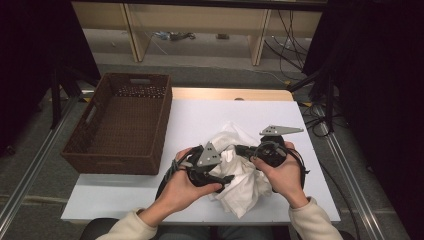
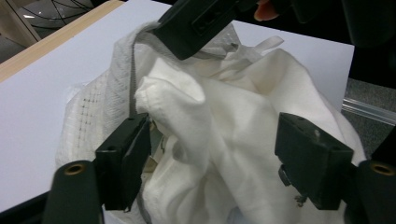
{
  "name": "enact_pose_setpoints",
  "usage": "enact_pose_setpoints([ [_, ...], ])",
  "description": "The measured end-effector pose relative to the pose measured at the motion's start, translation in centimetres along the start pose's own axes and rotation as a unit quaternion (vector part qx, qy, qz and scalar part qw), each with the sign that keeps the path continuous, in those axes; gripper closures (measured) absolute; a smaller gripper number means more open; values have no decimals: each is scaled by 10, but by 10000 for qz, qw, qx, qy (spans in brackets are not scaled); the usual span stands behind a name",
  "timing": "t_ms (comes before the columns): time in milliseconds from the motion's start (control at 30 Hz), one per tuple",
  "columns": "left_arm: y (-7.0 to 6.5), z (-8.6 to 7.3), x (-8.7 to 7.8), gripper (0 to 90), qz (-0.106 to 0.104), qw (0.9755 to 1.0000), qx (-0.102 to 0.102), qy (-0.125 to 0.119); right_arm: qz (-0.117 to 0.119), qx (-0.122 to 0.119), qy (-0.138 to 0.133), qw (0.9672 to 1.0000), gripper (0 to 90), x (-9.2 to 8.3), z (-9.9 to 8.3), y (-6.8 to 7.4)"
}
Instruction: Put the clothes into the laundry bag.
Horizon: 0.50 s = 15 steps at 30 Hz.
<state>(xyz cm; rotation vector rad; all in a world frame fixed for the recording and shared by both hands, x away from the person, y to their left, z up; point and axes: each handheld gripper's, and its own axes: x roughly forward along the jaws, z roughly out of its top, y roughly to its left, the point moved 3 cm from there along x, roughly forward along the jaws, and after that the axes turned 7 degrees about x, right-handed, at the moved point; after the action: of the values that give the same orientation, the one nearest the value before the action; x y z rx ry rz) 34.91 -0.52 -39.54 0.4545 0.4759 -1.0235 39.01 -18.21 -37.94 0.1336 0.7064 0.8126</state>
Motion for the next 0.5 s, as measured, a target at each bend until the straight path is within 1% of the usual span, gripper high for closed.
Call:
enact_pose_setpoints([
  [33,-2,2,-1,241,-9,10000,4,-69,-114,-57,-12,9999,900,-1,0,-1],
  [67,-4,4,-2,236,-36,10000,6,-83,-169,-72,53,9998,900,-1,0,-1],
  [100,-6,5,-3,226,-70,9999,39,-120,-181,-110,19,9998,900,-1,0,-2],
  [133,-9,8,-4,208,-120,9997,-8,-194,-164,-107,36,9998,900,-1,0,-1],
  [167,-11,10,-6,208,-148,9996,-1,-234,-174,-82,53,9998,900,-1,0,-1],
  [200,-12,12,-9,207,-138,9994,16,-305,-66,-24,52,10000,900,-1,0,0],
  [233,-13,14,-11,202,-143,9995,58,-289,-172,-78,62,9998,900,-2,0,-1],
  [267,-14,15,-13,202,-163,9993,119,-316,-182,-119,22,9998,900,-1,0,-1],
  [300,-16,17,-13,200,-152,9992,82,-372,-162,-116,10,9998,900,-1,0,-1],
  [333,-17,17,-13,197,-195,9990,138,-371,-97,-91,-22,9999,900,0,0,-1],
  [400,-23,16,-9,187,-284,9989,228,-281,-35,-46,21,10000,900,1,0,0],
  [433,-27,13,-4,185,-396,9986,292,-214,-34,-31,20,10000,900,1,0,0],
  [467,-31,10,0,180,-486,9983,327,-72,-50,-33,20,10000,900,0,0,0],
  [500,-33,6,6,177,-426,9978,506,89,-61,-42,29,10000,900,0,0,0],
])
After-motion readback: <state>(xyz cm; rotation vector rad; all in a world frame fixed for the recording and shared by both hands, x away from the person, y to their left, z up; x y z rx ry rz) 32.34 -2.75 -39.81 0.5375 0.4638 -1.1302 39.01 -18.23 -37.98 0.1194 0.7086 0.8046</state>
